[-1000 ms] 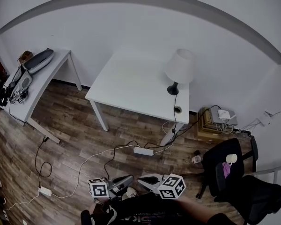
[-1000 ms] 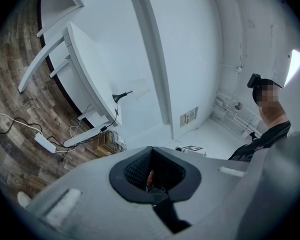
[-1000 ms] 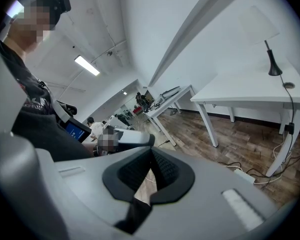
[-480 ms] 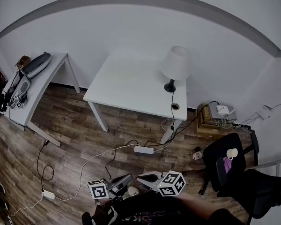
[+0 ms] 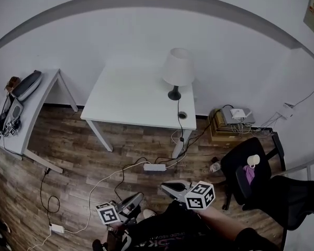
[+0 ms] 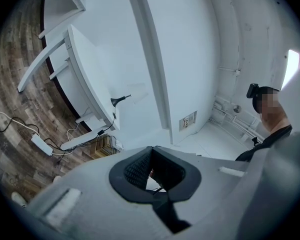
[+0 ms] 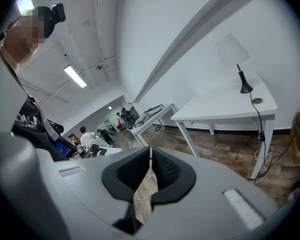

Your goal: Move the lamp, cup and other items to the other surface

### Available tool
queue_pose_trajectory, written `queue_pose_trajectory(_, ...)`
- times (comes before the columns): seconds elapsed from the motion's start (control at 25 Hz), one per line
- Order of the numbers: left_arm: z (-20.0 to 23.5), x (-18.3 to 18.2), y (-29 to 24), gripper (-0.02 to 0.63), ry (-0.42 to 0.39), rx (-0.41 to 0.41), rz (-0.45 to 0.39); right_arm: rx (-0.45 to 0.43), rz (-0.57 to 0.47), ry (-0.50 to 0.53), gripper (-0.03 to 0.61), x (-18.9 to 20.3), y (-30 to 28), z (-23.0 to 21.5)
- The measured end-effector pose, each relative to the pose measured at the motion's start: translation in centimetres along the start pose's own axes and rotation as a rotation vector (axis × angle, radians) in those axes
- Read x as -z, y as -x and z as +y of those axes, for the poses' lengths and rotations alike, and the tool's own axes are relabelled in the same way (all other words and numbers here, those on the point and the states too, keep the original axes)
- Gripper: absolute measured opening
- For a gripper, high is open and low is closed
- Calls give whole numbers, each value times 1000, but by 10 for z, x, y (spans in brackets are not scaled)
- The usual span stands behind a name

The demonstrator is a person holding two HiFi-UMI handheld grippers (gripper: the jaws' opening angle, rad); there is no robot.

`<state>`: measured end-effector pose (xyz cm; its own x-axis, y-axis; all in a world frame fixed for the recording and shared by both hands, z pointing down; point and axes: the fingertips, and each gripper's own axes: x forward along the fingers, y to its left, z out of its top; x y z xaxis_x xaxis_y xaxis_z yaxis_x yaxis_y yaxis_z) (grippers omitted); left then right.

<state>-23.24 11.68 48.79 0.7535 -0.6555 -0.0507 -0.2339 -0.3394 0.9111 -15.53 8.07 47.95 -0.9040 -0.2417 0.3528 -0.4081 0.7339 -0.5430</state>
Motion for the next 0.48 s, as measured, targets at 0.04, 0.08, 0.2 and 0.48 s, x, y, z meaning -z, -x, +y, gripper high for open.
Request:
queue_pose_trajectory(0.04,0,0,-2,-6,-3,-3,0,14,-6,2,18,-3,5,-7)
queue_pose_trajectory(0.08,0,0,-4,-6,-6,-9,-3,26,-12,5,18,-7,9,-16)
queue_pose_trajectory(0.2,3,-6,-13,-6,-6,-30,-28,61,-39,16,29,-26,20,-46)
queue_pose_trajectory(0.48,17,-31,-23,-6,-77,-158,-91,168,-93,47,56,-82,31,-132)
